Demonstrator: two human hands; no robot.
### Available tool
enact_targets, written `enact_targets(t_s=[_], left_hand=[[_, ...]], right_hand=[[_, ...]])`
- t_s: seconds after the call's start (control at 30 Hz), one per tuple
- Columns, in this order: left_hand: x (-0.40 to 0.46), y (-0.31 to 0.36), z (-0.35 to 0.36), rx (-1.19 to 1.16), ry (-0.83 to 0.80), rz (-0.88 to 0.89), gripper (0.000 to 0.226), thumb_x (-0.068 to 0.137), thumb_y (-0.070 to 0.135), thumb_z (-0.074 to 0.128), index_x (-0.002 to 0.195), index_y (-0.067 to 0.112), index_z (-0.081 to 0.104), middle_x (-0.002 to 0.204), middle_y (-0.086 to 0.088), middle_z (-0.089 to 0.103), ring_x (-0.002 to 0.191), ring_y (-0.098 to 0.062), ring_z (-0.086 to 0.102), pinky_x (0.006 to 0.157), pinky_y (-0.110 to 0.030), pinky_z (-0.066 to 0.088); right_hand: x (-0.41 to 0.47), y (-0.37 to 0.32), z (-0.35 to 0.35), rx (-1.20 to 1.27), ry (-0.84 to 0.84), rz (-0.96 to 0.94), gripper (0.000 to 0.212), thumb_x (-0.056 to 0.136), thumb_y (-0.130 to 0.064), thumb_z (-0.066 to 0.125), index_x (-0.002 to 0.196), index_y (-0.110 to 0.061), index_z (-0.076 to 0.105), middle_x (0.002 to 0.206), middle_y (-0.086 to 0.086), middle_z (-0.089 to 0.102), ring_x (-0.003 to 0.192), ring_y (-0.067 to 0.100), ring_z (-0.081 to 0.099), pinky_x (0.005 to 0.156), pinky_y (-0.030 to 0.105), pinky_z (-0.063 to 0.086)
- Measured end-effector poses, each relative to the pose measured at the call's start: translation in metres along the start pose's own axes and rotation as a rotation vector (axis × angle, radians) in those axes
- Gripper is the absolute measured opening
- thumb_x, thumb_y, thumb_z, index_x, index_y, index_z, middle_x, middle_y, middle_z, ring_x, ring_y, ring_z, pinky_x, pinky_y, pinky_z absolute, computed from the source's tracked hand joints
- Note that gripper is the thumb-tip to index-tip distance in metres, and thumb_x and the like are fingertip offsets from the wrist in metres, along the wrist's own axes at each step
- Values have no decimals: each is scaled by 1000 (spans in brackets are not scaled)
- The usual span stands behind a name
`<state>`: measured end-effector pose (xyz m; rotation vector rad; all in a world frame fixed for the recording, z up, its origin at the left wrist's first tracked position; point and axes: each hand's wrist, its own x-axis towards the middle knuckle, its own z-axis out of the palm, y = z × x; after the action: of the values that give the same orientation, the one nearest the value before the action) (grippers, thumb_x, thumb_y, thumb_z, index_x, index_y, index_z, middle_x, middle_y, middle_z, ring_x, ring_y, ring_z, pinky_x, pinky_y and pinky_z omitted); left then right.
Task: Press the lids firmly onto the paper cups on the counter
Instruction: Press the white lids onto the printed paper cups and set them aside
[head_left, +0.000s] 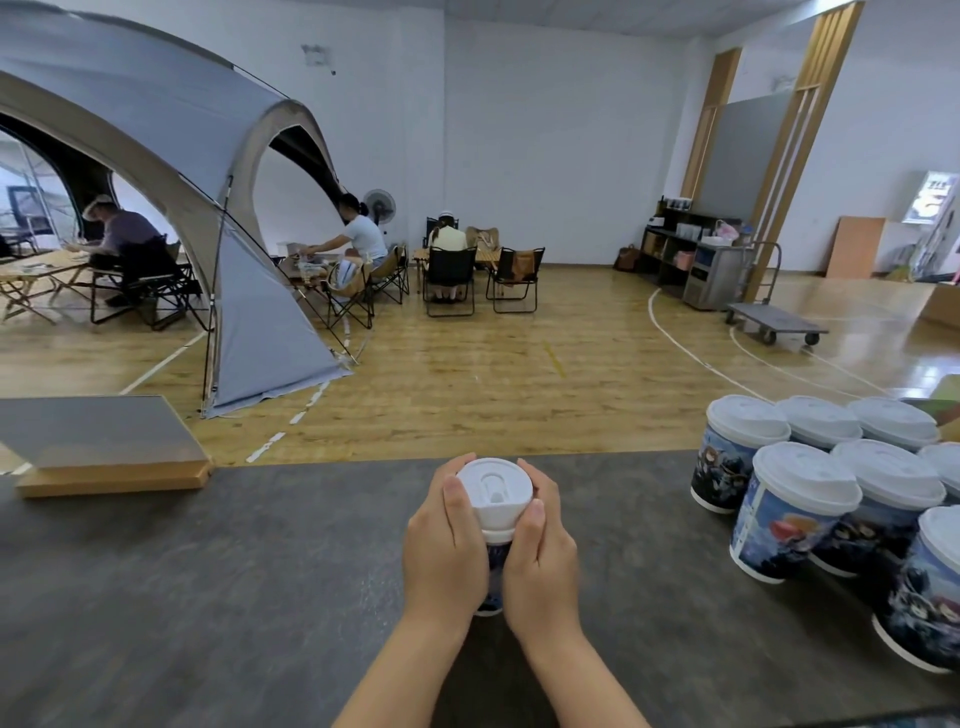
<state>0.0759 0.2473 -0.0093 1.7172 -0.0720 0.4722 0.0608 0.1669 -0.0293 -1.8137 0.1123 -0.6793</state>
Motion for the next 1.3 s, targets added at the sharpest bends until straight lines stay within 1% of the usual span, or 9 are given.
enact_targets(t_s=[0.1, 0.27, 0.4, 0.53, 0.63, 0.77, 0.87, 1.1, 1.3], left_hand=[[2, 1, -3, -13, -17, 0, 49, 97, 44, 22, 115, 29, 66, 101, 17, 70, 97, 7, 62, 76, -12, 50], [3, 3, -7, -12, -68, -52, 44, 103, 45, 28, 118, 33, 67, 105, 16, 72, 99, 2, 65, 82, -22, 54], [8, 10, -14, -2, -38, -63, 39, 105, 27, 35, 94, 31, 72, 84, 20, 72, 84, 8, 64, 66, -8, 45], [20, 9, -14, 65, -11, -27, 32, 102, 28, 46, 75, 20, 61, 68, 7, 65, 66, -3, 56, 59, -17, 40], [17, 7, -7, 62, -131, -36, 20, 102, 30, 46, 88, 26, 59, 81, 10, 67, 75, -2, 60, 65, -20, 44], [5, 4, -1, -32, -192, -48, 35, 107, 33, 32, 114, 34, 66, 105, 17, 71, 97, 4, 64, 79, -15, 49], [-1, 2, -1, 7, -155, -5, 43, 105, 43, 26, 125, 36, 64, 113, 19, 70, 104, 3, 64, 86, -17, 51], [2, 0, -1, 10, -193, -46, 44, 106, 37, 23, 128, 38, 62, 115, 19, 69, 103, 11, 60, 79, -7, 47], [3, -5, -4, -10, -214, -50, 44, 107, 35, 22, 131, 37, 59, 118, 22, 66, 108, 17, 55, 82, -3, 42]], right_hand=[[-4, -4, 1, -3, 84, -37, 57, 93, -53, 22, 131, -26, 55, 125, -14, 60, 119, 5, 54, 102, 31, 46], [-13, -13, 3, 99, -22, 70, 72, 83, -74, 31, 140, -33, 44, 134, -16, 55, 128, 4, 48, 107, 31, 42], [-3, -20, -2, 166, -79, 133, 53, 79, -67, 40, 124, -41, 48, 122, -15, 61, 113, -3, 56, 93, 14, 45], [12, -21, -14, 206, 24, 164, 28, 97, -40, 40, 111, -35, 63, 108, -14, 69, 105, 1, 62, 83, 13, 48], [16, -23, -15, 202, 60, 183, 33, 105, -27, 37, 120, -26, 67, 112, -14, 69, 108, 2, 62, 92, 24, 51], [14, -20, -12, 149, 26, 154, 26, 105, -31, 41, 120, -33, 61, 104, -17, 68, 98, -8, 62, 80, 12, 48], [13, -17, -12, 162, 58, 132, 29, 105, -28, 40, 118, -30, 66, 100, -16, 72, 96, -2, 66, 80, 17, 51], [16, -18, -12, 142, 63, 112, 29, 106, -20, 39, 116, -27, 65, 103, -17, 69, 97, -9, 62, 76, 5, 45], [20, -16, -9, 155, 42, 96, 40, 91, -41, 34, 113, -30, 66, 103, -20, 68, 99, -10, 61, 79, 6, 45]])
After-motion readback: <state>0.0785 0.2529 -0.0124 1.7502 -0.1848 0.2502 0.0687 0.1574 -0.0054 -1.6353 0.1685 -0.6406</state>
